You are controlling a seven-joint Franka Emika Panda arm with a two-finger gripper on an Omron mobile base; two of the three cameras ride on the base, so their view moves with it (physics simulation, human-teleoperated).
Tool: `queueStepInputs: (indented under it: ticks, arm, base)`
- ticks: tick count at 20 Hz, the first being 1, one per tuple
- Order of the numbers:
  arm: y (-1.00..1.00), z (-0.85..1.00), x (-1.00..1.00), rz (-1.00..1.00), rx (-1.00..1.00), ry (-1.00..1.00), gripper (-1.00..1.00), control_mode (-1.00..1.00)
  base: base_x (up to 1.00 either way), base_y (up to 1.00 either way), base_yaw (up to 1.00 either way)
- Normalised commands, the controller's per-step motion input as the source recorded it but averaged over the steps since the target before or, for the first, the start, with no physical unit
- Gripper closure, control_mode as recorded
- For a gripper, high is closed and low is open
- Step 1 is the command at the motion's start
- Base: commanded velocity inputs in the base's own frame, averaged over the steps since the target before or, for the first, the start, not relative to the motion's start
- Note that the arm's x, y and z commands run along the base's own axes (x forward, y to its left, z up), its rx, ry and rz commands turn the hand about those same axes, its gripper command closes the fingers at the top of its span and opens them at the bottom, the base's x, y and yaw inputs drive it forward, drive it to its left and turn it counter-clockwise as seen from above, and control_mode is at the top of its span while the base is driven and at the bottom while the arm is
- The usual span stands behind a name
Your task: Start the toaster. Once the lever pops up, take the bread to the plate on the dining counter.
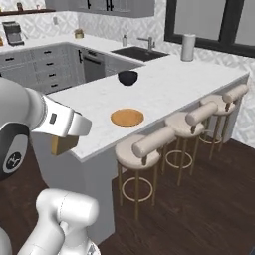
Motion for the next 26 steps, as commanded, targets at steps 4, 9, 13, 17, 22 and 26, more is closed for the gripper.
queueStepInputs:
  ticks: [4,9,13,17,22,26]
  arm:
    - [0.00,0.00,0.00,0.00,0.00,0.00,1.00,1.00]
    - [0.00,0.00,0.00,0.00,0.00,0.00,1.00,1.00]
    - [0.00,0.00,0.00,0.00,0.00,0.00,1.00,1.00]
    - [0.00,0.00,0.00,0.00,0.00,0.00,1.00,1.00]
    - [0.00,0.00,0.00,0.00,0.00,0.00,1.00,1.00]
    - [0.00,0.00,0.00,0.00,0.00,0.00,1.00,1.00]
  base:
    - [0.32,-0.83,0.48]
    - [0.20,-0.74,0.53]
    - [0.06,-0.74,0.55]
    - [0.00,-0.76,0.54]
    - [0.00,-0.74,0.55]
    - [0.00,-0.77,0.54]
